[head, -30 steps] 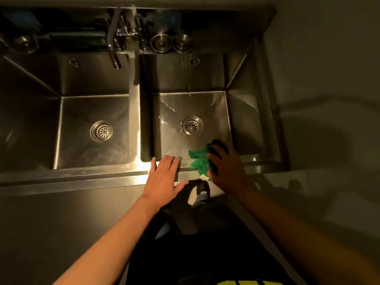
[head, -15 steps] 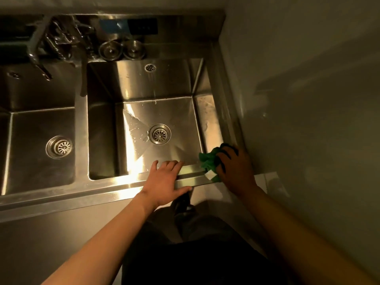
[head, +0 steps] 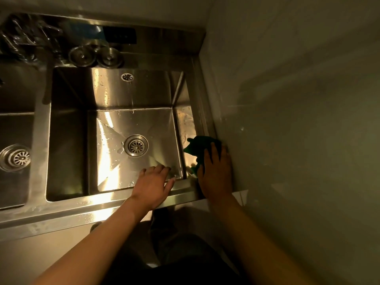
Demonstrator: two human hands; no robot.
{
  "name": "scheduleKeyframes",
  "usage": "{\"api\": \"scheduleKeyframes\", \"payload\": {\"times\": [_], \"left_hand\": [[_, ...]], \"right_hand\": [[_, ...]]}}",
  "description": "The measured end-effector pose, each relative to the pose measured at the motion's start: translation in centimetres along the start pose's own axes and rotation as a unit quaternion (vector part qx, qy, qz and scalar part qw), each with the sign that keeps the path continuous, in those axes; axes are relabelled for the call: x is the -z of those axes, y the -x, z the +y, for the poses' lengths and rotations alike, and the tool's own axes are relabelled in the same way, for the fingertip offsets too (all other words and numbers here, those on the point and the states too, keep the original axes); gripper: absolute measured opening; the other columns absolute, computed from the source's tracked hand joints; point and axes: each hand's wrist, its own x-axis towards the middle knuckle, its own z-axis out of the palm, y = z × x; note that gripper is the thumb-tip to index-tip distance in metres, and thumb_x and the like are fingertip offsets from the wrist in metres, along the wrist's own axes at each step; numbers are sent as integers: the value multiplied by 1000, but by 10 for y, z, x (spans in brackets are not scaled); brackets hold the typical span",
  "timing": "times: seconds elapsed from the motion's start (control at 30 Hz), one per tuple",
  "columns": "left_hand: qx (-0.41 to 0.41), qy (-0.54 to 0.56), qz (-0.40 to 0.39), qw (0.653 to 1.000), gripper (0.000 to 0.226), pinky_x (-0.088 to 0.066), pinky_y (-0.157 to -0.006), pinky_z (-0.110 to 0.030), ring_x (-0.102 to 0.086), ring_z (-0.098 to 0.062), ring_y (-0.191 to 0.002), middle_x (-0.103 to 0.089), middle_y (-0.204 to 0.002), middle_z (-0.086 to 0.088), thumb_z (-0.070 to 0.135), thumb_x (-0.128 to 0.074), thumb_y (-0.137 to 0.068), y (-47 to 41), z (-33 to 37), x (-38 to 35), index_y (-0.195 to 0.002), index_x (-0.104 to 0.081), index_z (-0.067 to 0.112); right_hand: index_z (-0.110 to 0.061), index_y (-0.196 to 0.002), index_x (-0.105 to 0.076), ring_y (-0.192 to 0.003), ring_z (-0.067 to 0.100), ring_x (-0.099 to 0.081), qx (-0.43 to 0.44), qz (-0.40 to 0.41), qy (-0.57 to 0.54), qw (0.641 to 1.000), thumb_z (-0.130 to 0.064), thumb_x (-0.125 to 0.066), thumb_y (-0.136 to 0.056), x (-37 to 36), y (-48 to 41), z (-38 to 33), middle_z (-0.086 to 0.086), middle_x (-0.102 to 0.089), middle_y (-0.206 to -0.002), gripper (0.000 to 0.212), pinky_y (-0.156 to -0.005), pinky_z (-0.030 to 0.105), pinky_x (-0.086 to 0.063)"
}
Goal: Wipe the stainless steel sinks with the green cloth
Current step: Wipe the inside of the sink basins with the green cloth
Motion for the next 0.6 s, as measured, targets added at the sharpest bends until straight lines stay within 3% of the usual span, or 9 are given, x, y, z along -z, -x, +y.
{"api": "scheduleKeyframes", "payload": {"times": [0.2,0.37,0.6], "left_hand": [[-29,10,18,999,72,-33,-116,-47,-45,-23,-138,-51,-149,0,64,-17,-97,-12,-4,1,-153,-41,26],[-66,11,54,996,68,-30,-119,-52,-36,-26,-145,-45,-153,-3,59,-33,-100,-33,-10,6,-158,-32,24],[-115,25,82,990,67,-26,-123,-52,-34,-28,-150,-43,-158,-8,54,-42,-100,-40,-9,-1,-158,-32,22]], "right_hand": [[-18,-159,-29,-155,37,-12,19,-2,37,999,-51,-46,-101,-3,-33,1,13,-21,-167,69,-124,50,-20],[-15,-158,-32,-154,39,-18,33,6,49,998,-47,-44,-103,2,-72,-6,16,-25,-166,65,-122,52,-28],[-15,-155,-39,-152,38,-23,70,28,73,994,-46,-42,-103,16,-175,-19,15,-32,-163,61,-122,50,-25]]}}
